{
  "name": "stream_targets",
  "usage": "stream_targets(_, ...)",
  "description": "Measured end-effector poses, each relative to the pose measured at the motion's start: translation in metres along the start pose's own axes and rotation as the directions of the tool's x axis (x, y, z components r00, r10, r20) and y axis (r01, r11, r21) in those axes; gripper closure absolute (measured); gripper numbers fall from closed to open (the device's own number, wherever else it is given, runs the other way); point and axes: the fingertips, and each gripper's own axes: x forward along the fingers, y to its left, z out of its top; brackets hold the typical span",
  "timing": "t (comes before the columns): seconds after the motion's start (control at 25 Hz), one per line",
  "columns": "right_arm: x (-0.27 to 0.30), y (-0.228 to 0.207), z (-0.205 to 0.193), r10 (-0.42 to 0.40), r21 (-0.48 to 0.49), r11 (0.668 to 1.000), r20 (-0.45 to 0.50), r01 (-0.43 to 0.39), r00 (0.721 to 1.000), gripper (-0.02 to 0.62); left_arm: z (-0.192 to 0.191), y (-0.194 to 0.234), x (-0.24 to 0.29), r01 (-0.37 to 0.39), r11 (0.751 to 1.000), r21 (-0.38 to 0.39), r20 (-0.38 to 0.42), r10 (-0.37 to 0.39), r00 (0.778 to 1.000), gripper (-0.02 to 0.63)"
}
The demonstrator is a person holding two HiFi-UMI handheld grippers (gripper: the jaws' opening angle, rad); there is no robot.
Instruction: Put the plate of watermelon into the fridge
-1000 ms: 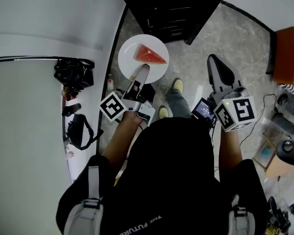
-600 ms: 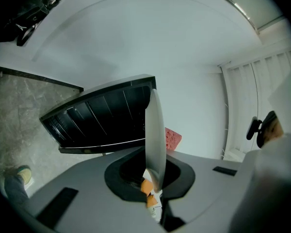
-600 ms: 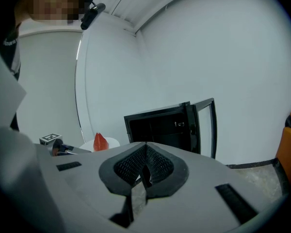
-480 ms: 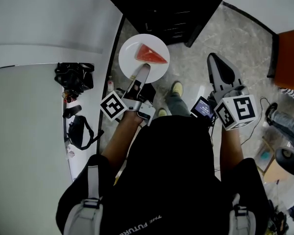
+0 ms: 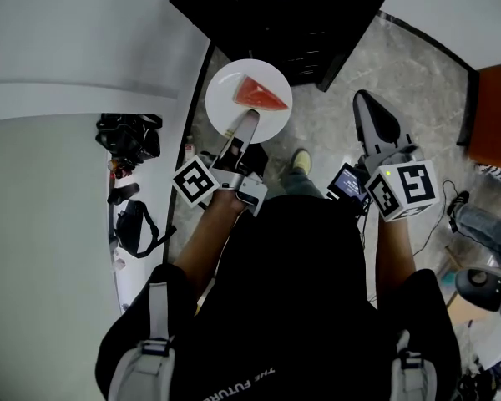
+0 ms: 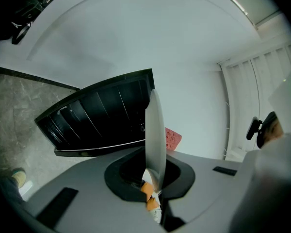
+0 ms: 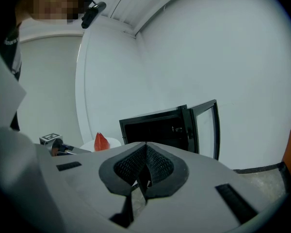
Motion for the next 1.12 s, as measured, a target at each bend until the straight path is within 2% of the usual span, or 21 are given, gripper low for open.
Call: stream_targets(1.12, 0.002, 0.001, 0.006, 0.007, 0.002, 1.000, 0.030, -0.007, 1.000, 0.584, 0.000, -0.008, 0.002, 0.011, 1.000, 0.016, 0.003, -0.011, 1.000, 0.591)
